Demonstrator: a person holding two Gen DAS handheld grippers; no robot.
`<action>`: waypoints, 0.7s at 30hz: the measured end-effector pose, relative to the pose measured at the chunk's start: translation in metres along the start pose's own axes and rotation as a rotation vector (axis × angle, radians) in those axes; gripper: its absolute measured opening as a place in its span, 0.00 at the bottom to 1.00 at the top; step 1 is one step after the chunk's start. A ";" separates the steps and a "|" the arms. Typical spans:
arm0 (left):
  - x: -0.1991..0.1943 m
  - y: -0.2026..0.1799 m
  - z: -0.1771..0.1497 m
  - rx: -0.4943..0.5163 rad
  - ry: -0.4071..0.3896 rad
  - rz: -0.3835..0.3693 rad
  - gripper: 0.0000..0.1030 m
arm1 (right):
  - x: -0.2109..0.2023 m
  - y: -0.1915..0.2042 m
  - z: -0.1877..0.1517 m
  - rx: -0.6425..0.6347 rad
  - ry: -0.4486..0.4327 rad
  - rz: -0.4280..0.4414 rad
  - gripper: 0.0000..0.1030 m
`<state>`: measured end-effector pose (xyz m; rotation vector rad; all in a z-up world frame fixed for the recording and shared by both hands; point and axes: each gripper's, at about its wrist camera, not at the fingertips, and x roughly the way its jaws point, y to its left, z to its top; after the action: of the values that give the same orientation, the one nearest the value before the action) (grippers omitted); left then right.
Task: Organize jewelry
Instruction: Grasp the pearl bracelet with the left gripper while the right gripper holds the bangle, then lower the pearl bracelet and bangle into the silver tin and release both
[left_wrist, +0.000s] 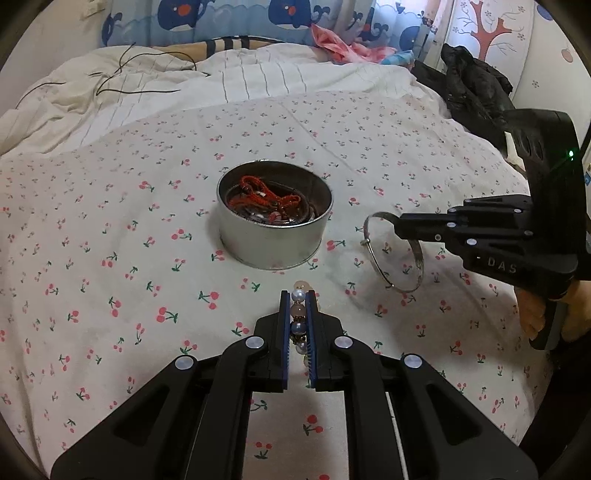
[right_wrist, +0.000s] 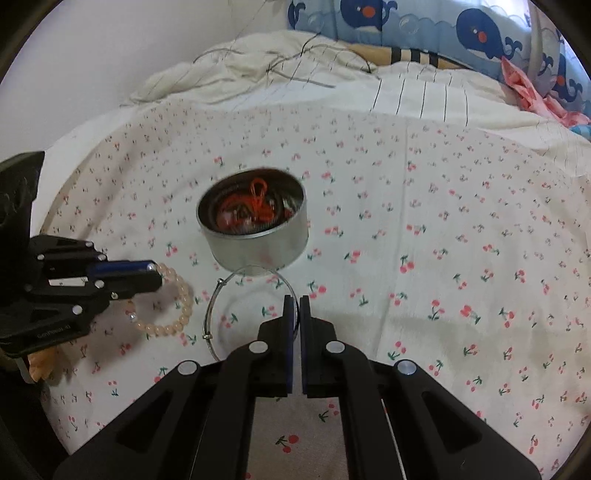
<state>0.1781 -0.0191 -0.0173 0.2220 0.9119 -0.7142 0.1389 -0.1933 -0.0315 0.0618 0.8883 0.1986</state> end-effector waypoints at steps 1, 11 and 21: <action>0.003 -0.003 0.004 0.006 -0.002 0.001 0.07 | -0.002 0.000 0.001 0.003 -0.008 -0.002 0.04; -0.029 -0.012 0.024 0.043 -0.074 0.026 0.07 | -0.017 -0.007 0.008 0.039 -0.085 -0.024 0.04; -0.033 -0.021 0.074 0.060 -0.133 0.001 0.07 | -0.020 -0.010 0.009 0.060 -0.101 -0.031 0.04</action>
<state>0.1993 -0.0534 0.0566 0.2249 0.7643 -0.7472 0.1350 -0.2064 -0.0116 0.1130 0.7942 0.1390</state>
